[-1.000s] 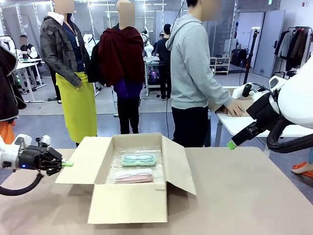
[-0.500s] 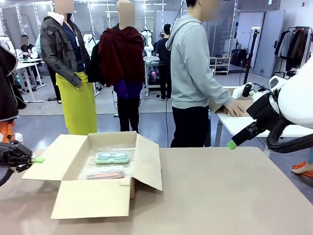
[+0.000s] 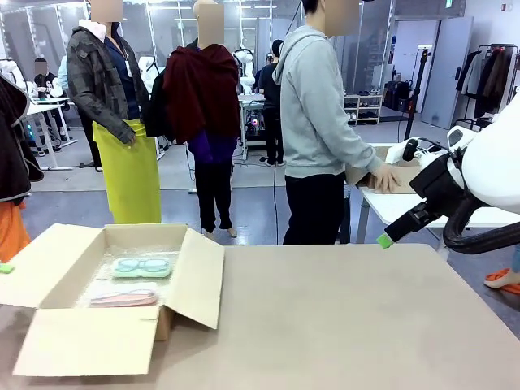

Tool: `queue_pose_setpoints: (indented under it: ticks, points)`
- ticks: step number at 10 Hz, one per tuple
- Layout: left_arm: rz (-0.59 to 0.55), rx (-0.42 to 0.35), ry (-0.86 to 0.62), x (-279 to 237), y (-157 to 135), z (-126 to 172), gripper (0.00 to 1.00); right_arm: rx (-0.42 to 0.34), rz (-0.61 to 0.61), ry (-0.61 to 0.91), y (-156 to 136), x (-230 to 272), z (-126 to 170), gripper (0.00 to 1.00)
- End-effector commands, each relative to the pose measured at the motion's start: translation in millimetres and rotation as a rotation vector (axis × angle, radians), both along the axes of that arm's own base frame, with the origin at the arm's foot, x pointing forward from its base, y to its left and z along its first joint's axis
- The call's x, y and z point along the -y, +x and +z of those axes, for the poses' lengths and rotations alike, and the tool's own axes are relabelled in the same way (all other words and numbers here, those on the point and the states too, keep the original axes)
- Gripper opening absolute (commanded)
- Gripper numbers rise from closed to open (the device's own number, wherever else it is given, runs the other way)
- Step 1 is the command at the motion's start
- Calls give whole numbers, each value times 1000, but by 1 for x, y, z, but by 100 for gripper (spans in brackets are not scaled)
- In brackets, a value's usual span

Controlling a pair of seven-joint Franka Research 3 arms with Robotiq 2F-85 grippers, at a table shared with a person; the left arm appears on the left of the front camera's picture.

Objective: Pack the glasses set securely to prepare it for shipping.
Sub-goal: Position the Package Box on the left side of the table.

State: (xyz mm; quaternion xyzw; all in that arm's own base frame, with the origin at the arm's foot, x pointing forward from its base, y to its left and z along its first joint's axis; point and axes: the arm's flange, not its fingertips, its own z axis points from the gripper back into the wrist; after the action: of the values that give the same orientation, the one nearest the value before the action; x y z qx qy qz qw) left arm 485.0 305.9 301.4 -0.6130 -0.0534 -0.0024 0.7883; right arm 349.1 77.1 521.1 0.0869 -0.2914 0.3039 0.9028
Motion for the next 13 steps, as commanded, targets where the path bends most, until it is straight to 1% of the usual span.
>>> queue_pose_setpoints:
  ticks: [1,3,4,5,12,13]
  points:
    - [-12,16,5,-22,-7,7,2,5,-1,-5,-1,-1,1,100]
    - [23,18,18,-38,-10,10,2,5,-1,-5,-1,-1,1,100]
    - [-9,16,33,-37,-8,10,2,5,-1,-5,-1,-1,1,100]
    - [35,12,23,-32,-12,8,2,5,-1,-5,-1,-1,1,100]
    - [30,10,31,-34,-10,7,2,5,-1,-5,-1,-1,1,100]
    - [-9,35,38,-34,-11,10,35,5,-1,-5,-1,-1,1,100]
